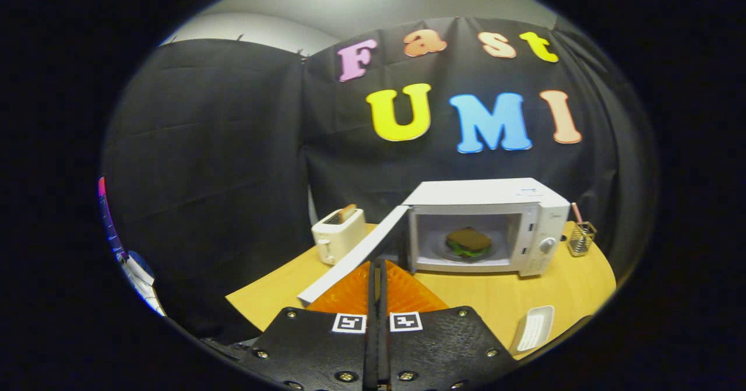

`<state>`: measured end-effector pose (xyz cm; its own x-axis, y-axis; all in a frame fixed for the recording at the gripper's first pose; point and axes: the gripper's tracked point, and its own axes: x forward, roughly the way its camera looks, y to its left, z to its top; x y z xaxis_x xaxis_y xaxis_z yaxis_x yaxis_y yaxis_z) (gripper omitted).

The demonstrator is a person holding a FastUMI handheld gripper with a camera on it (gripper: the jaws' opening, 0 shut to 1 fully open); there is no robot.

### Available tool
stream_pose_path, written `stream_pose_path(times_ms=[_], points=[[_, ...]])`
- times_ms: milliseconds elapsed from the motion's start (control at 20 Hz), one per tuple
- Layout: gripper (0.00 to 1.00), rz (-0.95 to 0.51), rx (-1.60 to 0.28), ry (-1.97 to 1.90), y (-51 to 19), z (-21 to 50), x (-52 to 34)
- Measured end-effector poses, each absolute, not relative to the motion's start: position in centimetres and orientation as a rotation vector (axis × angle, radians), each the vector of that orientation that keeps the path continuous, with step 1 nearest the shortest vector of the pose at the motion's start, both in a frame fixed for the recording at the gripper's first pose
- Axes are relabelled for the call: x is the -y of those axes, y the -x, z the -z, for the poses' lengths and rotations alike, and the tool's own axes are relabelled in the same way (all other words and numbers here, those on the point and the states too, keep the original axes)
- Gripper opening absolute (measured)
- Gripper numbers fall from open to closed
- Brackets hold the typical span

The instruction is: Open the microwave, put the food inside, and close the microwave door.

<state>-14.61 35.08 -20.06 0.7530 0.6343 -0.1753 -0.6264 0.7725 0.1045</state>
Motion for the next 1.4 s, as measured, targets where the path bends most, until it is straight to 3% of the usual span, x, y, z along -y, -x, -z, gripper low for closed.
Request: stream_pose_path(times_ms=[150,400,800,1400], points=[[0.01,-0.845,-0.182,0.006,17.6,20.3,-40.0],[0.01,-0.890,-0.286,0.035,18.1,24.9,-44.0],[0.01,-0.812,-0.370,0.047,16.9,28.1,-40.3],[0.01,-0.463,-0.352,0.024,10.4,27.5,-25.3]])
